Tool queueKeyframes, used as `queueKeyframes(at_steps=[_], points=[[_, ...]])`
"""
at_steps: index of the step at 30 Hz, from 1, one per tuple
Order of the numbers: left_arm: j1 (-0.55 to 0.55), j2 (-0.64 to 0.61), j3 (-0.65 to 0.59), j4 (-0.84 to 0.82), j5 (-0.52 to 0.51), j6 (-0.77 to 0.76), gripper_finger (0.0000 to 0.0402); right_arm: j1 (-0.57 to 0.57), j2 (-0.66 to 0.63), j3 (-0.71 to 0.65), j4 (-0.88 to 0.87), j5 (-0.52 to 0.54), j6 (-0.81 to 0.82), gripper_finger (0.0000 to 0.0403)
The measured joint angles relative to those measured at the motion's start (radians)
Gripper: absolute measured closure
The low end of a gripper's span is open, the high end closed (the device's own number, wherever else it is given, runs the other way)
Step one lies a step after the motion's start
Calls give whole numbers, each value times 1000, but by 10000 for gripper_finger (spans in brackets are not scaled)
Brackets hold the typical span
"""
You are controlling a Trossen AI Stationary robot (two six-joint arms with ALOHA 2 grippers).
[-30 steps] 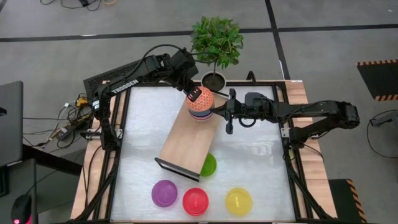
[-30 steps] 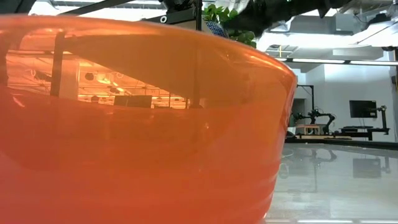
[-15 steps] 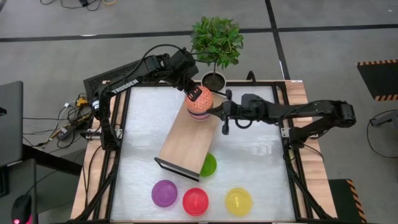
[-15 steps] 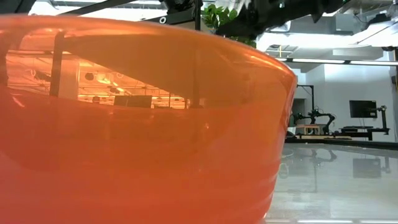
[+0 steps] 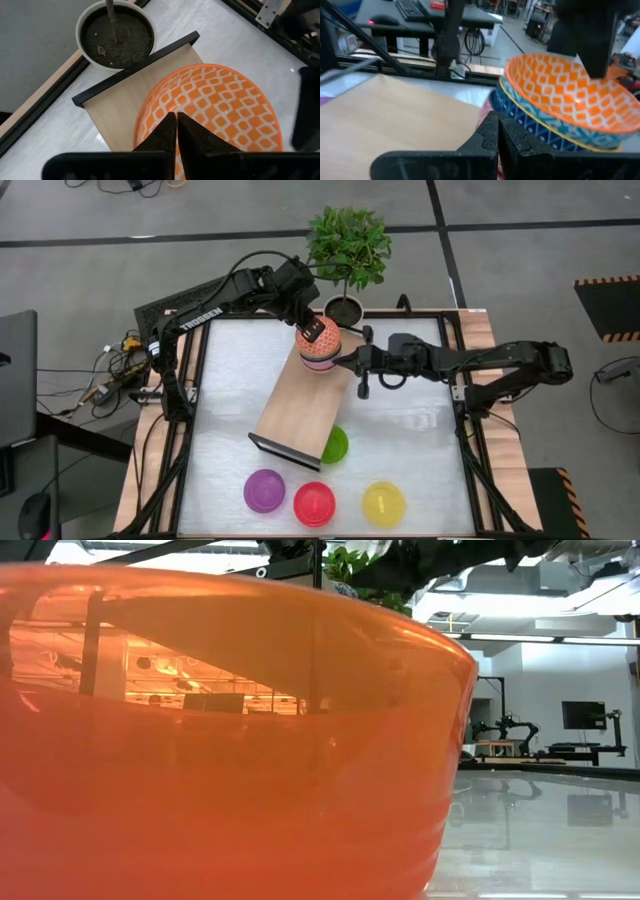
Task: Place and stack bowls onto a shelf
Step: Stack the orange patterned bowl on top of the yellow patterned bowl on the shelf
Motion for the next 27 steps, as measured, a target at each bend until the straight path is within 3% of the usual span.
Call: queueKeyframes(at_steps=[6, 27], points=[[0, 0, 0, 3, 0, -1, 401, -7, -27, -1, 55, 26, -25, 383], [0, 0, 0, 32, 1, -7, 401, -31, 14, -1, -25, 21, -26, 383]])
